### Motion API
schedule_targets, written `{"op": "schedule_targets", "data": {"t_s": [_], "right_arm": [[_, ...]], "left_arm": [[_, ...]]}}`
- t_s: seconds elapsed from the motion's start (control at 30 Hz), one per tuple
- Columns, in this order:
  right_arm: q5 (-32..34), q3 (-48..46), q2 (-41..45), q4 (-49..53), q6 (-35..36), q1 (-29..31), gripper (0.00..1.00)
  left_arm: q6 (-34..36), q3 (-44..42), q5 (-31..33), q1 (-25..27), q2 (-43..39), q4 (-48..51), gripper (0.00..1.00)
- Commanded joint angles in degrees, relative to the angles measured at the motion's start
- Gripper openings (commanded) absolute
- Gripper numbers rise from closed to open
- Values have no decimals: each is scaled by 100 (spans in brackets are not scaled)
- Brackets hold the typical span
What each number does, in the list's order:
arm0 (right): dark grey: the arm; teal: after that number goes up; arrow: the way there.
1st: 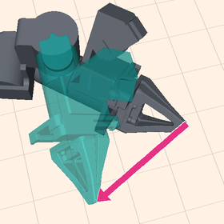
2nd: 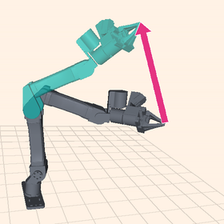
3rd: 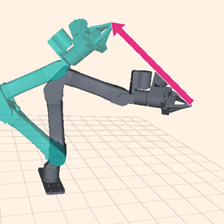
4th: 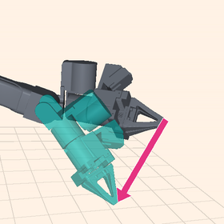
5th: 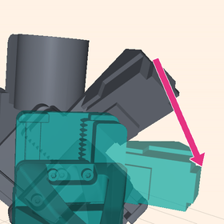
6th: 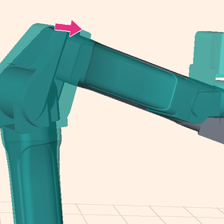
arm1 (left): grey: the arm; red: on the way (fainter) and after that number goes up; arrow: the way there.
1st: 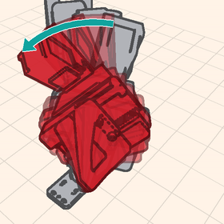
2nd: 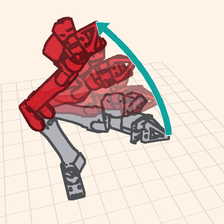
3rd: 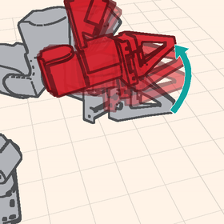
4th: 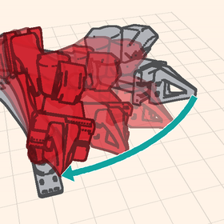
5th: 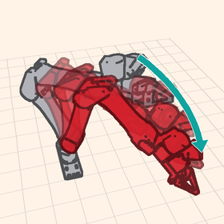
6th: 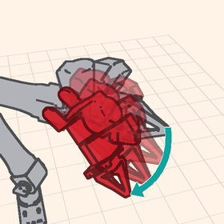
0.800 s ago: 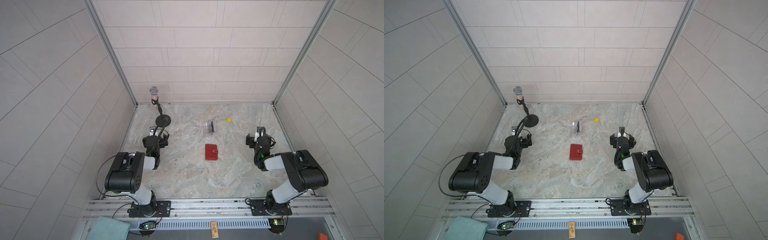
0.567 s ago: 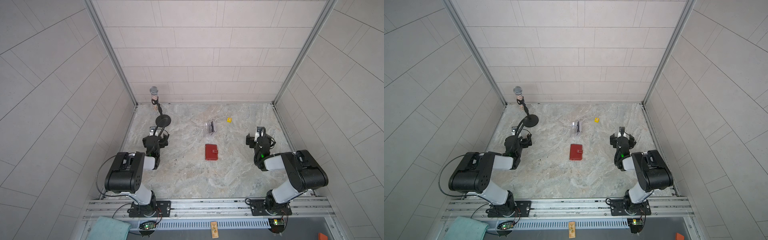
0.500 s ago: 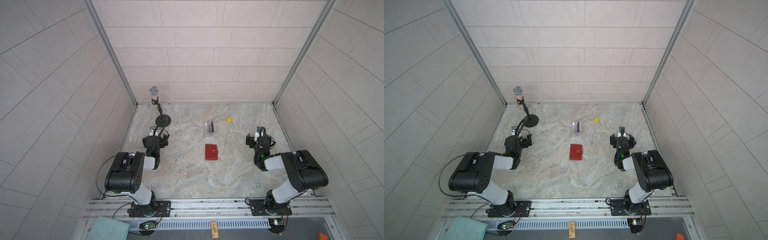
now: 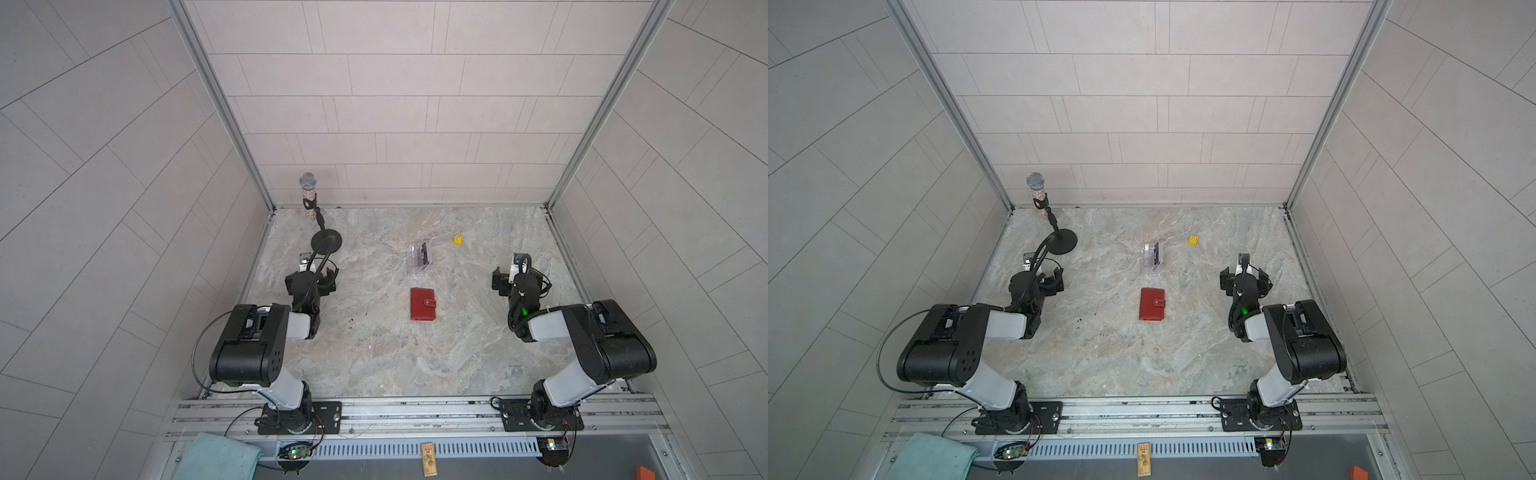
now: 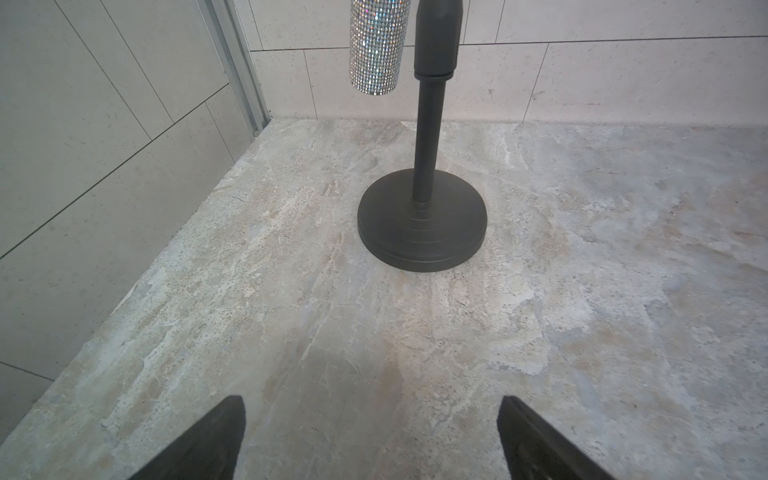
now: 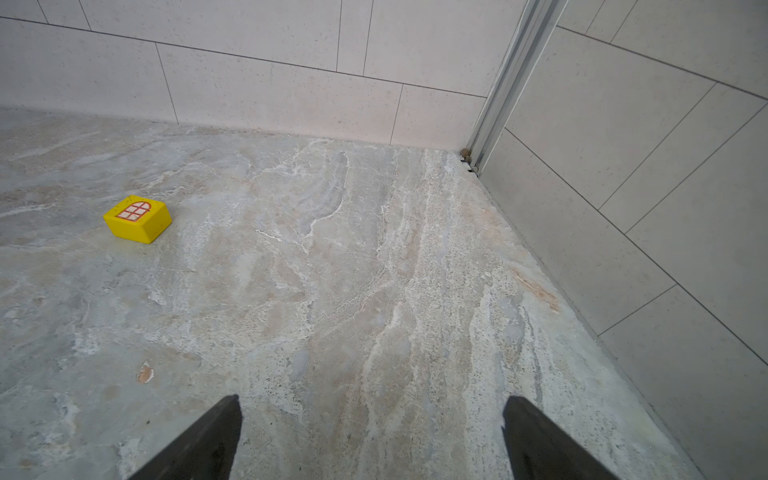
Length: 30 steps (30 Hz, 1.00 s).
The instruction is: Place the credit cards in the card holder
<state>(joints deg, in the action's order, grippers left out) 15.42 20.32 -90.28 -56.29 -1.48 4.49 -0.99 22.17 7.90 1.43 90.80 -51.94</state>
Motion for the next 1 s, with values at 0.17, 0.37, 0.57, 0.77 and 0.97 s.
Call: {"op": "schedule_targets", "data": {"t_s": [0.17,0.37,0.57,0.77,0.97], "right_arm": [[162,-58,-8,-194,66,29,100],[720,29,819,647,-59,81,100],[1015,686,2096,3013,-740,100,100],[-719,1488,2777,5292,-1341,120,100],[-2298,1836,2850,6296,-1708,509,99]], "left_arm": [[-35,-44,142,16,-31,-239,100],[-277,-171,901,24,-825,176,100],[-1098,292,1738,59,-1951,2179,100],[-2163,807,350,180,-2760,4284,100],[-2880,1061,-1280,1053,-2732,5332,100]]}}
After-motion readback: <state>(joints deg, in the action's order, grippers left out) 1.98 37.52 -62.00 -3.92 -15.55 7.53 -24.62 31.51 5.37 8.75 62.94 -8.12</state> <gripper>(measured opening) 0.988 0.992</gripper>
